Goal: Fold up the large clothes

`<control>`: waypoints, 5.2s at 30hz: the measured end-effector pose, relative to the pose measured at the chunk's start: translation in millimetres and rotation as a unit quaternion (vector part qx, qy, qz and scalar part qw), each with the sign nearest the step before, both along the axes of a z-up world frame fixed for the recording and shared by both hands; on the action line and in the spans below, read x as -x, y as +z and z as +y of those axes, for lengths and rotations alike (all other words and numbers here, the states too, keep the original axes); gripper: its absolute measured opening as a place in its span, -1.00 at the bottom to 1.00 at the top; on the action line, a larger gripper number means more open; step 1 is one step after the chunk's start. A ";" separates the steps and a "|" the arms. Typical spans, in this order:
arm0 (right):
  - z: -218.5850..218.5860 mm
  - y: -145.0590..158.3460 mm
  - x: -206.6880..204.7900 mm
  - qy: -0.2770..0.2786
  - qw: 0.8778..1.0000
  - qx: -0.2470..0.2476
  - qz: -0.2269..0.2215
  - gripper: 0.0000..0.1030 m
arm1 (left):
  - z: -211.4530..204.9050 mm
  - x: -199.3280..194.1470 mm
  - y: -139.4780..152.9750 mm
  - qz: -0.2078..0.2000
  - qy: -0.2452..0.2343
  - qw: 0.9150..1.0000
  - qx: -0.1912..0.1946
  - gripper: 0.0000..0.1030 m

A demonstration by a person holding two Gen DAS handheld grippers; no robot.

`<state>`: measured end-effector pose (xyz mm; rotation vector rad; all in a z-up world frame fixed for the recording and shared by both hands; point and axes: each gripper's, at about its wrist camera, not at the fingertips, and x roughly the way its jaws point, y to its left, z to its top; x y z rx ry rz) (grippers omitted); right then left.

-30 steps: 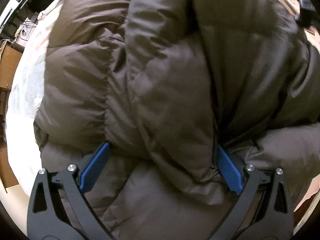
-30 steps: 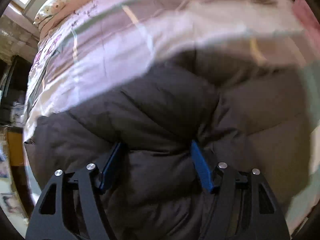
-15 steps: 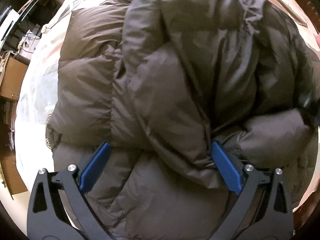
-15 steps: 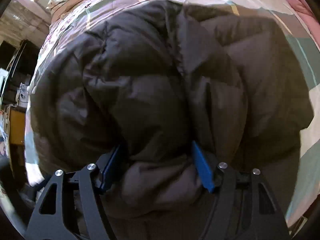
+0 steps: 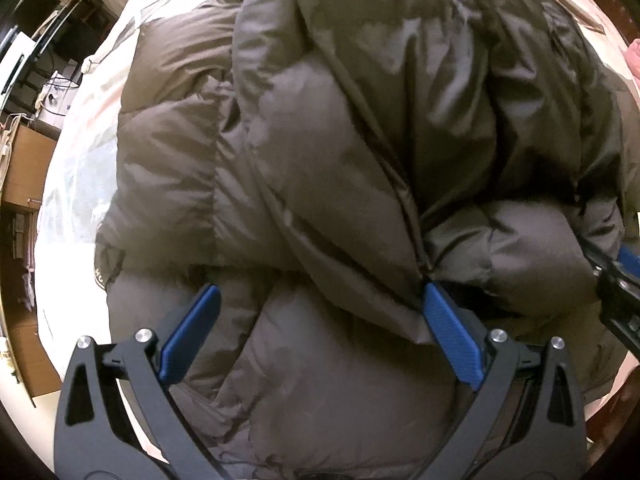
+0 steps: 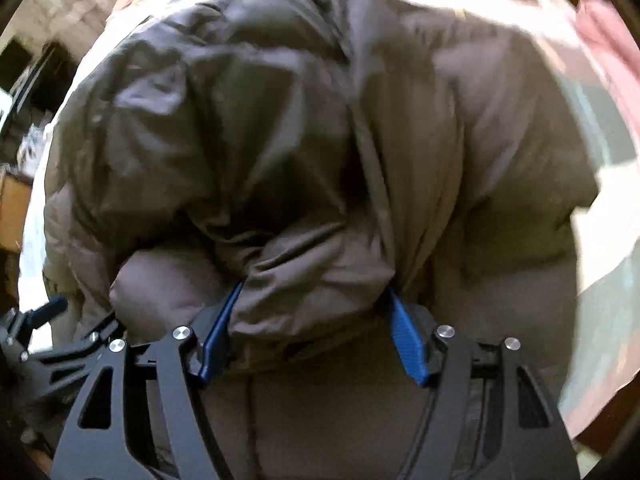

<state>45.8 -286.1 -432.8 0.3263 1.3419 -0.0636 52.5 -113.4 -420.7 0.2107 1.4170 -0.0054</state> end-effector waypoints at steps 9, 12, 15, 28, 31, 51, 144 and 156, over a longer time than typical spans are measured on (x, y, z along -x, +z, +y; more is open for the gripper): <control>12.3 -23.3 -5.7 0.007 1.000 0.012 0.017 0.39 | 2.5 4.0 -22.0 0.019 0.012 1.000 0.003 0.96; 5.2 -0.2 6.6 -0.004 1.000 -0.019 0.001 0.39 | 9.4 7.2 -5.8 0.015 0.017 1.000 0.012 0.96; -9.1 20.7 31.2 -0.002 1.000 -0.022 -0.016 0.58 | 24.8 27.1 16.3 -0.007 0.004 1.000 0.000 0.96; -104.3 0.6 149.6 -0.066 0.995 0.013 0.073 0.66 | 124.8 109.6 -10.1 0.076 0.049 0.994 -0.058 0.96; -134.3 12.2 166.9 -0.109 0.991 0.034 0.064 0.73 | 148.8 122.3 -2.0 0.081 0.063 0.993 -0.062 0.96; -184.6 -64.5 211.9 -0.217 0.943 -0.234 0.098 -0.77 | 248.8 120.9 -45.4 0.170 0.248 0.919 0.254 -0.76; -238.0 36.8 -227.1 -0.205 0.954 0.210 -0.066 0.23 | 24.0 -261.3 3.6 -0.067 0.019 0.997 -0.044 -0.47; -183.1 25.9 -289.3 -0.116 0.972 0.205 -0.012 0.21 | 28.5 -252.3 4.2 -0.074 0.036 0.996 -0.031 -0.47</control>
